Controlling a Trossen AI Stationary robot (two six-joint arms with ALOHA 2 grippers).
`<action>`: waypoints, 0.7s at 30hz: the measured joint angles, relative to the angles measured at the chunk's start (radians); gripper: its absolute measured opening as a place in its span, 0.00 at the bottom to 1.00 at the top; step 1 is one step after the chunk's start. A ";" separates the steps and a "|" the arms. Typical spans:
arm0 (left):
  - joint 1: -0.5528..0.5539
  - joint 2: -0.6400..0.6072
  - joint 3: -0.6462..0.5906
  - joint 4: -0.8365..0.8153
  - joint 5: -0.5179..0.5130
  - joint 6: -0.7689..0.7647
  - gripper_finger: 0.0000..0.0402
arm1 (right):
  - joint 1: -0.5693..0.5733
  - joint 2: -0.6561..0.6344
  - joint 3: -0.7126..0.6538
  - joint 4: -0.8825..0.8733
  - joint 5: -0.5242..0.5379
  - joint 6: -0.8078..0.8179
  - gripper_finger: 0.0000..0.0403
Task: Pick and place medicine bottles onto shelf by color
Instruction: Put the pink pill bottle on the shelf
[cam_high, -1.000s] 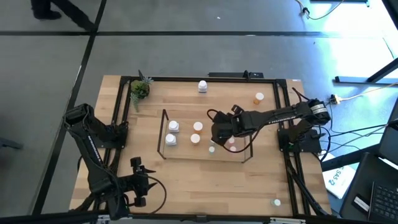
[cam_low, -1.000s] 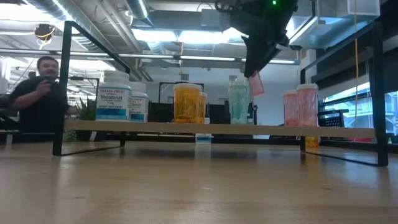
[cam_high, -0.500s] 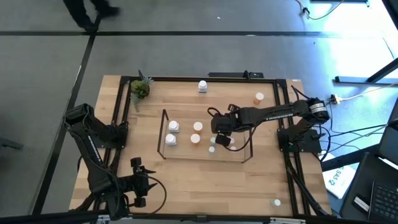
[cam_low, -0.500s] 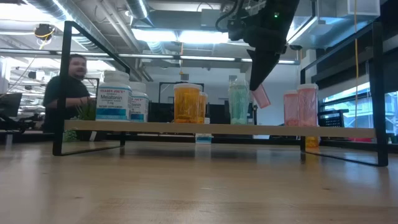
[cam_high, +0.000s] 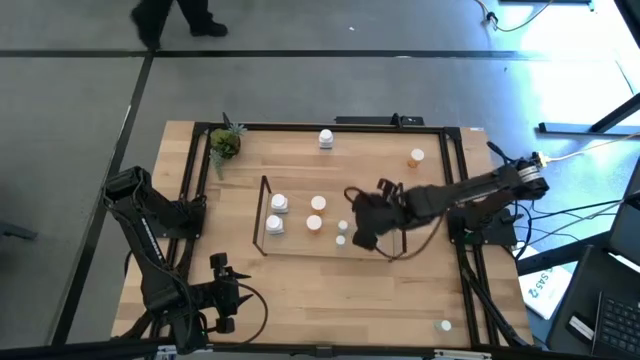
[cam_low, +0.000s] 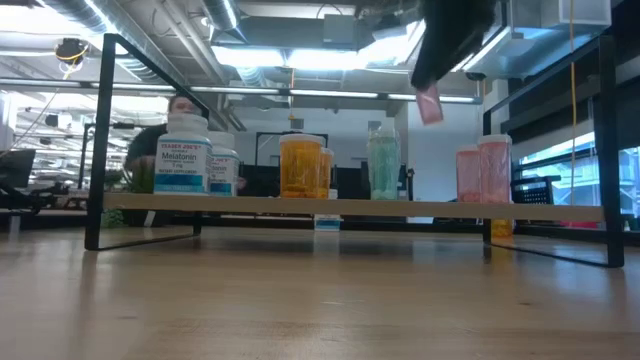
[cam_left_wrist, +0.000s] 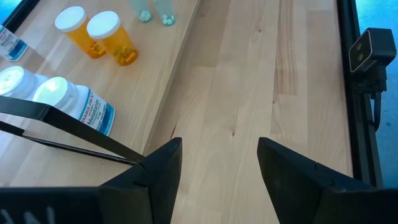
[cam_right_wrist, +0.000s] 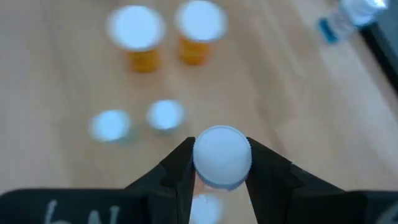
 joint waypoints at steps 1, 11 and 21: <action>0.000 0.000 0.000 0.000 0.000 0.000 0.51 | 0.027 -0.001 0.000 0.012 0.004 0.015 0.30; 0.000 0.000 0.000 0.000 0.000 -0.017 0.51 | 0.212 0.008 0.000 0.165 0.093 0.103 0.30; 0.000 0.000 0.000 0.000 0.001 -0.021 0.51 | 0.274 0.104 0.000 0.210 0.102 0.103 0.30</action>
